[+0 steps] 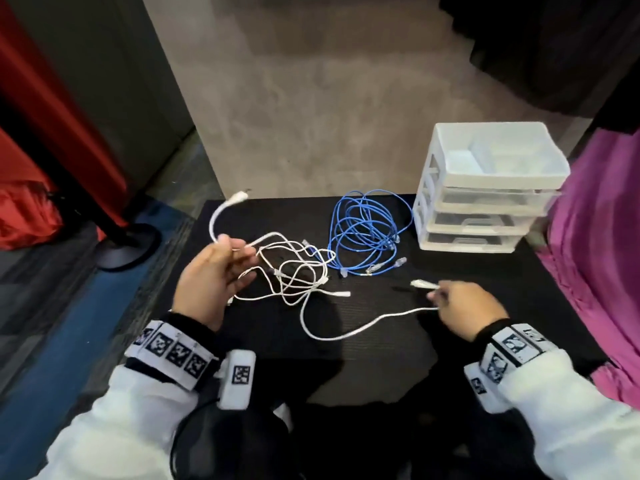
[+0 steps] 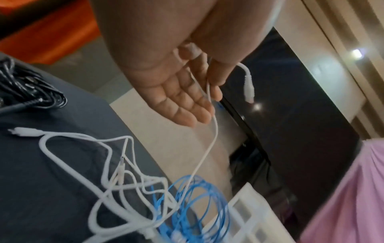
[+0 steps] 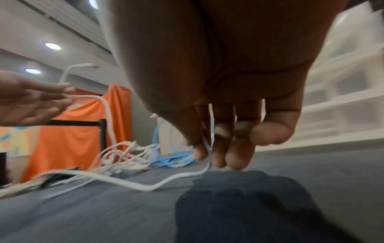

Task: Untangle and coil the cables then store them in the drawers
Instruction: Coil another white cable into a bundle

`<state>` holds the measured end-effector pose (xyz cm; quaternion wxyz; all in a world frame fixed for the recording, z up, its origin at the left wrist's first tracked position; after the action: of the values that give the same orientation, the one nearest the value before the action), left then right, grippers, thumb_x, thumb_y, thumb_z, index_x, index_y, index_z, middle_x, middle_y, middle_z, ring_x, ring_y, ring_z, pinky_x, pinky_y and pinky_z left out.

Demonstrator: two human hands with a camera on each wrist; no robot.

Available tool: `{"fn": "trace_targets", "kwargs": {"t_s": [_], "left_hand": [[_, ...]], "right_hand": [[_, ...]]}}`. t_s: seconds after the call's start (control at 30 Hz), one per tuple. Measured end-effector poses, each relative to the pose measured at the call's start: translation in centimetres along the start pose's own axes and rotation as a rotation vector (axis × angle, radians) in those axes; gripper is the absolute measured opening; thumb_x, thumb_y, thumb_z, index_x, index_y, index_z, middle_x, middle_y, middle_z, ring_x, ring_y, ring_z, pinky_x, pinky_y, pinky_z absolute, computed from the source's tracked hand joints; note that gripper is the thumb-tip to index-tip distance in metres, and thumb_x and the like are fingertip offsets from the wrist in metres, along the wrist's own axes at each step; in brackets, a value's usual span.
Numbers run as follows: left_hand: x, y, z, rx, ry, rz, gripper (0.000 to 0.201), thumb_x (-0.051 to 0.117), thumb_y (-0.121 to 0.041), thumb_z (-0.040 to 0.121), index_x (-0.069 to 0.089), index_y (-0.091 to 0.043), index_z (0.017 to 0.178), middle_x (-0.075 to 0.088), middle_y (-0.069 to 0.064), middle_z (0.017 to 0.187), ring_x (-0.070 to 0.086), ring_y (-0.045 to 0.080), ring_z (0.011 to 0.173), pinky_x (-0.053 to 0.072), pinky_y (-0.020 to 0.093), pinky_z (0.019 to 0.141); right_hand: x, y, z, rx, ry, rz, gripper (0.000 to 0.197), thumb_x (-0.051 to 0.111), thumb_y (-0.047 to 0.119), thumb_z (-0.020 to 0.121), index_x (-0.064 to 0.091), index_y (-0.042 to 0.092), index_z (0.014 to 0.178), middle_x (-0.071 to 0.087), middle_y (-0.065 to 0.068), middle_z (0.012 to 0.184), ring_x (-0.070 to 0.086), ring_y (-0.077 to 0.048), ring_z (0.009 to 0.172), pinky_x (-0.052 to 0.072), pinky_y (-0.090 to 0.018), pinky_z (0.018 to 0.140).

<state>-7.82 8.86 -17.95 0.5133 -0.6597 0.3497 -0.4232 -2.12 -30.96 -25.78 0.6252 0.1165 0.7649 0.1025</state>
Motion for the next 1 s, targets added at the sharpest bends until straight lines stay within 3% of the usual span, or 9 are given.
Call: {"fn": "trace_targets", "kwargs": {"t_s": [0.2, 0.3, 0.37, 0.57, 0.63, 0.73, 0.87, 0.93, 1.0], "left_hand": [[1.9, 0.2, -0.9, -0.066, 0.064, -0.017, 0.037, 0.043, -0.044, 0.106, 0.066, -0.019, 0.091, 0.076, 0.003, 0.093, 0.073, 0.014, 0.085, 0.057, 0.035, 0.083], [3.7, 1.0, -2.6, -0.062, 0.119, 0.004, 0.035, 0.043, -0.039, 0.107, 0.065, -0.016, 0.091, 0.075, 0.008, 0.097, 0.074, 0.019, 0.088, 0.057, 0.036, 0.081], [5.2, 1.5, -4.2, -0.033, 0.173, 0.048, 0.034, 0.043, -0.035, 0.107, 0.065, -0.014, 0.091, 0.076, 0.008, 0.096, 0.073, 0.019, 0.087, 0.057, 0.036, 0.080], [8.6, 2.7, -8.9, 0.020, 0.413, 0.207, 0.038, 0.047, -0.035, 0.096, 0.066, -0.002, 0.097, 0.077, 0.011, 0.100, 0.073, 0.022, 0.091, 0.057, 0.038, 0.083], [8.7, 2.5, -9.6, 0.006, 0.443, 0.191, 0.038, 0.047, -0.034, 0.098, 0.067, -0.002, 0.098, 0.077, 0.011, 0.099, 0.073, 0.021, 0.092, 0.057, 0.036, 0.083], [8.2, 2.1, -9.4, 0.018, 0.364, 0.184, 0.029, 0.053, -0.032, 0.098, 0.068, -0.007, 0.097, 0.075, 0.009, 0.090, 0.071, 0.018, 0.082, 0.057, 0.039, 0.080], [6.4, 1.1, -8.4, 0.384, 0.145, 0.411, 0.031, 0.072, -0.032, 0.090, 0.057, -0.024, 0.115, 0.063, 0.002, 0.114, 0.064, 0.009, 0.103, 0.051, 0.033, 0.091], [7.5, 0.6, -9.1, 0.553, 0.359, 0.555, 0.032, 0.060, -0.034, 0.097, 0.058, -0.025, 0.127, 0.060, -0.005, 0.130, 0.055, 0.014, 0.128, 0.042, 0.029, 0.106], [8.8, 0.9, -9.9, 0.424, 0.559, 0.552, 0.032, 0.047, -0.039, 0.104, 0.069, -0.020, 0.114, 0.070, -0.008, 0.107, 0.064, 0.009, 0.112, 0.045, 0.028, 0.100]], "right_hand": [[-3.8, -6.9, 1.8, 0.212, -0.266, 0.546, 0.042, 0.071, 0.027, 0.091, 0.058, 0.019, 0.130, 0.071, -0.005, 0.105, 0.072, -0.032, 0.098, 0.056, -0.048, 0.094], [-4.6, -4.4, -0.4, 0.092, -0.490, 0.480, 0.064, 0.067, 0.012, 0.091, 0.041, 0.014, 0.149, 0.056, -0.016, 0.136, 0.062, -0.033, 0.115, 0.048, -0.044, 0.105], [-4.5, -0.8, -2.6, -0.113, -0.609, 0.419, 0.057, 0.065, 0.015, 0.087, 0.050, 0.010, 0.142, 0.057, -0.018, 0.133, 0.058, -0.038, 0.119, 0.045, -0.050, 0.107], [-1.8, 10.2, -8.4, -0.629, -0.358, 0.460, 0.061, 0.068, 0.042, 0.090, 0.050, 0.033, 0.148, 0.044, 0.007, 0.153, 0.036, -0.012, 0.141, 0.023, -0.030, 0.122], [-1.6, 11.7, -8.7, -0.718, -0.325, 0.477, 0.043, 0.066, 0.043, 0.092, 0.064, 0.031, 0.133, 0.055, 0.015, 0.140, 0.044, -0.009, 0.136, 0.032, -0.035, 0.118], [-2.5, 12.3, -8.9, -0.786, -0.248, 0.603, 0.016, 0.066, 0.031, 0.098, 0.074, 0.021, 0.107, 0.065, 0.027, 0.096, 0.062, 0.003, 0.096, 0.050, -0.028, 0.090], [-3.9, 11.9, -10.2, -0.799, -0.076, 0.585, 0.015, 0.062, 0.028, 0.102, 0.075, 0.022, 0.105, 0.074, 0.017, 0.098, 0.069, -0.001, 0.097, 0.052, -0.023, 0.089], [-4.8, 12.0, -10.8, -0.803, -0.032, 0.576, 0.015, 0.061, 0.031, 0.103, 0.074, 0.025, 0.101, 0.074, 0.013, 0.095, 0.070, -0.008, 0.092, 0.053, -0.028, 0.086], [-5.8, 11.9, -10.7, -0.772, -0.026, 0.620, 0.016, 0.059, 0.030, 0.103, 0.073, 0.025, 0.097, 0.073, 0.006, 0.090, 0.069, -0.012, 0.087, 0.052, -0.033, 0.084]]}}
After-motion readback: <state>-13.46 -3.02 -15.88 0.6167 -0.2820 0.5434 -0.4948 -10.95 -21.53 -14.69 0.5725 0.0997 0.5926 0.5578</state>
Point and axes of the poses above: each hand's wrist, its own z-axis towards the middle knuckle, its own x-axis out of the palm, y = z × x, the point moved 4 cm from there along z, towards the middle knuckle
